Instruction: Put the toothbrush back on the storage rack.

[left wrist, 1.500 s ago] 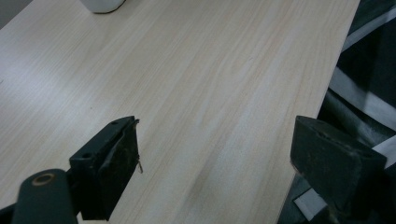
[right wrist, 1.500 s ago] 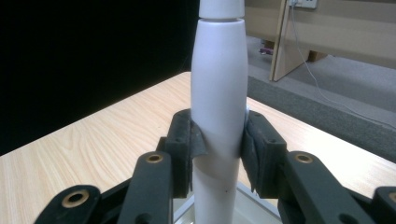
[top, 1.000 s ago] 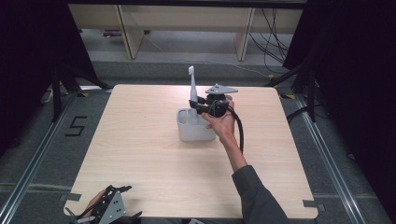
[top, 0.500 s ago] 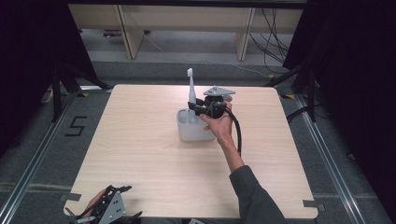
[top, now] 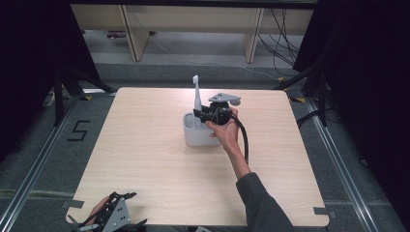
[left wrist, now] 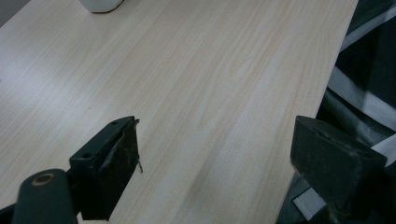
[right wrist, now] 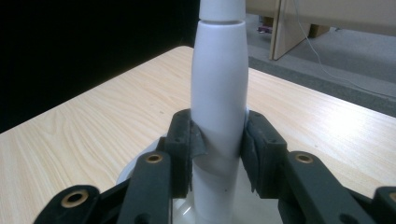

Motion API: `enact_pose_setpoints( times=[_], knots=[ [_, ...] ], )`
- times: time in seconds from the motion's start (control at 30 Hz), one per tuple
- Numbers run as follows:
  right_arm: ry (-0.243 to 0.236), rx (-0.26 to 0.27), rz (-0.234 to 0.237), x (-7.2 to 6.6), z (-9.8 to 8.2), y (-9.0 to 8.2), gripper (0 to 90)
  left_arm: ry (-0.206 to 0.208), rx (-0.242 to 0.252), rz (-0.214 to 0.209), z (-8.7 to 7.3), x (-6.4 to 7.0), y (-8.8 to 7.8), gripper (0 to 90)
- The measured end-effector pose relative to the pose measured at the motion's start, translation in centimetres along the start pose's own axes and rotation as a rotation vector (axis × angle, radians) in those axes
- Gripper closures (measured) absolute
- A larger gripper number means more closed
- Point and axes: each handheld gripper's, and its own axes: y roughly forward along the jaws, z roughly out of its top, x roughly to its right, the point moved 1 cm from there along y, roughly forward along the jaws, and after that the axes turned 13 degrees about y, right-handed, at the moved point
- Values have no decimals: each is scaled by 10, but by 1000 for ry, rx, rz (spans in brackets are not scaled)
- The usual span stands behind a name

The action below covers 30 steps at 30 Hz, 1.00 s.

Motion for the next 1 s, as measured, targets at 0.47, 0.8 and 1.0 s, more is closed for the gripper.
enact_pose_setpoints(
  times=[0.47, 0.8, 1.0],
  knots=[
    [8, -36, -15, 1, -8, 3, 659, 2, -1, -1, 0, 0, 0, 149],
    [17, -34, -14, 1, -10, 6, 659, 11, -7, 2, 0, -1, 0, 149],
    [2, -45, -8, 3, -10, 6, 658, 9, -7, 2, 0, -1, 0, 149]
  ],
)
